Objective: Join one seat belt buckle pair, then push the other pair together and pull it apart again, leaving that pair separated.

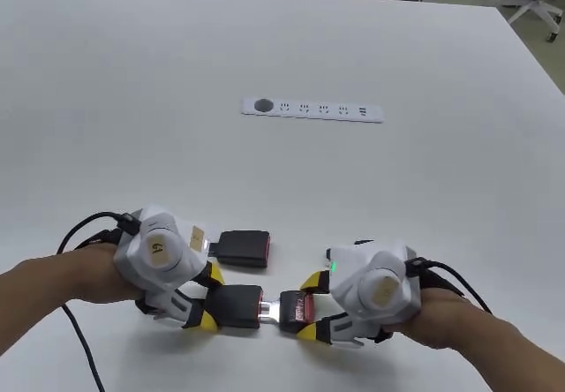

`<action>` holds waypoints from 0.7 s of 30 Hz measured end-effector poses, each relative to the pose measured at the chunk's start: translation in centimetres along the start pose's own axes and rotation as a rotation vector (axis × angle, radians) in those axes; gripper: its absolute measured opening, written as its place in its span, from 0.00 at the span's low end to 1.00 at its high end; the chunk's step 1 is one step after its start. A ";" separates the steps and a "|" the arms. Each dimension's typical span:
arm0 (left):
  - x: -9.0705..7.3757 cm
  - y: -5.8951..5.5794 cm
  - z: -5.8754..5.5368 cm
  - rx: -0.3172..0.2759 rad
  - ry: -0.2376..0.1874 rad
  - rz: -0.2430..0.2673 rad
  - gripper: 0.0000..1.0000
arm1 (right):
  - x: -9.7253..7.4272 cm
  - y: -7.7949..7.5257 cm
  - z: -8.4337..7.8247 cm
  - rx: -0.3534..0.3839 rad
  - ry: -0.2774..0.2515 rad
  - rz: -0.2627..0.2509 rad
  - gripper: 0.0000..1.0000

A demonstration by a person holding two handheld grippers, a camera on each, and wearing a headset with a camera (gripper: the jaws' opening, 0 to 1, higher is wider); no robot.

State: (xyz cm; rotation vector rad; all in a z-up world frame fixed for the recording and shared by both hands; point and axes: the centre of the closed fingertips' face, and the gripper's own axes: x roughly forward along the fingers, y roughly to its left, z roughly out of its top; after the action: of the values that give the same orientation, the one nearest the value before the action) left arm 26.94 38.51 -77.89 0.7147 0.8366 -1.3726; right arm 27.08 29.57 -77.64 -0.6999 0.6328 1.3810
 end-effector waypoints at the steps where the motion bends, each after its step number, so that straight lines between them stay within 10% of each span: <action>1: 0.0 0.0 0.0 -0.001 -0.001 0.001 0.32 | 0.0 0.0 0.1 0.004 -0.001 -0.001 0.29; 21: 0.0 0.1 -0.2 0.001 0.009 0.005 0.31 | 0.8 0.1 1.0 0.030 0.017 0.007 0.28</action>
State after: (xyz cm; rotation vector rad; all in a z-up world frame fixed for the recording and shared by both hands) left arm 27.04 38.63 -78.01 0.7243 0.8404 -1.3662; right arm 27.04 30.85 -77.65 -0.6866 0.6688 1.3704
